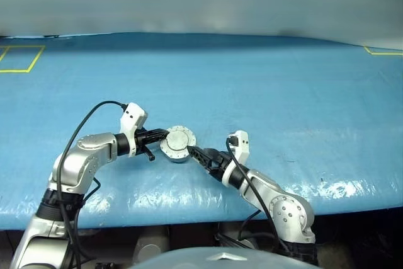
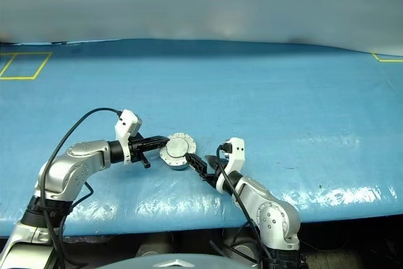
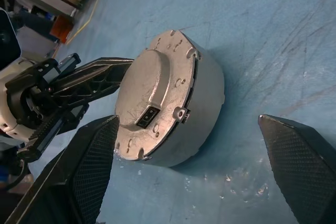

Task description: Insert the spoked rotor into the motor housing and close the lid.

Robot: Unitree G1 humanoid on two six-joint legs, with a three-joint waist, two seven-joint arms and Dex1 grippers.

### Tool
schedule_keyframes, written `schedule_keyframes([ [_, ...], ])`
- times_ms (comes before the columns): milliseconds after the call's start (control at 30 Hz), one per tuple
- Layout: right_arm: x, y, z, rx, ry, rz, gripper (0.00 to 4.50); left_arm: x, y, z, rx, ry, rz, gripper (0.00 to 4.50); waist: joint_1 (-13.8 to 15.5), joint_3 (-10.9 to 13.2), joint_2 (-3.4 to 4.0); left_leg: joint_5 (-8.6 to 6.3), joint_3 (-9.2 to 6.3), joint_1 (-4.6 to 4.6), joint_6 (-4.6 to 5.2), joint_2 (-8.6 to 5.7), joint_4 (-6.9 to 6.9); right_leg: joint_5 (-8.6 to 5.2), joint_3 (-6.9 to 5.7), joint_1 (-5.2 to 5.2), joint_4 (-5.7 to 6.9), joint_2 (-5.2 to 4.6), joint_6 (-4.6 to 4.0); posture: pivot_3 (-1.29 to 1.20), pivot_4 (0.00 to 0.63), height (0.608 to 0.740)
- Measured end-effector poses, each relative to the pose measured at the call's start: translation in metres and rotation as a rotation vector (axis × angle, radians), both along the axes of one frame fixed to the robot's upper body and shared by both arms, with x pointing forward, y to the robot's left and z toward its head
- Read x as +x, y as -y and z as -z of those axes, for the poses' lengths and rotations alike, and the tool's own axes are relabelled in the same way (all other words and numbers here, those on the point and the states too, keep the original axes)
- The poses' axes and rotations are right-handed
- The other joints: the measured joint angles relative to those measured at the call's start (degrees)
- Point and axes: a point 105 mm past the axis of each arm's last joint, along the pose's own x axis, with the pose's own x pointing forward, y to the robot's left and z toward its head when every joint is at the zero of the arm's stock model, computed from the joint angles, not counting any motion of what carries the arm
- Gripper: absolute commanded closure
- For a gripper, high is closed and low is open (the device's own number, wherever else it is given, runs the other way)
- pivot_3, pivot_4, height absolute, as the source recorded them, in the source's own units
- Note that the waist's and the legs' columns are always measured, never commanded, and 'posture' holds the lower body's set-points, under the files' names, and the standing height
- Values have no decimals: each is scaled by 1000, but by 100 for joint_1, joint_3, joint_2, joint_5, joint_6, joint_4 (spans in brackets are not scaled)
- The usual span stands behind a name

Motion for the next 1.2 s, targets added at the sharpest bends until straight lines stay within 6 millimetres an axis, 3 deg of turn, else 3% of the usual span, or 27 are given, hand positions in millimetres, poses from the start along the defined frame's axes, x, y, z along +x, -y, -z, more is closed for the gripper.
schedule_keyframes([
  [600, 4, -15, 9, 388, -266, -8, 27, -1, 0, 2, -10, -4, -10, 4500, -11, 0, 1, -1, 1, 2, 1, 2, -1, 6, 0, 1, 0, 3, 10, 0, 150, 740],
  [867, 3, -21, 16, 436, -354, -5, 2569, -1, -2, 2, -4, -3, -23, 4500, -13, 1, 2, -1, 1, 0, 1, 2, -1, 6, 1, 0, -1, 3, 10, 0, 150, 740],
  [967, 3, -21, 15, 444, -362, -7, 3130, 0, -5, 4, 2, -4, -41, 4500, -22, 1, 3, -1, 1, -1, 2, 3, -2, 6, 0, -1, 0, 3, 10, 0, 150, 740],
  [1000, 3, -21, 15, 445, -363, -7, 3305, 0, -5, 4, 2, -5, -41, 4500, -23, 1, 3, -1, 0, -1, 2, 3, -2, 6, 0, -1, 0, 4, 10, 0, 150, 740],
  [1200, 3, -21, 15, 443, -372, 0, 3303, 0, -4, 5, -1, -5, -44, 4500, -22, 1, 3, -1, 1, 0, 2, 4, -2, 6, 1, -1, 0, 4, 10, 0, 150, 740],
])
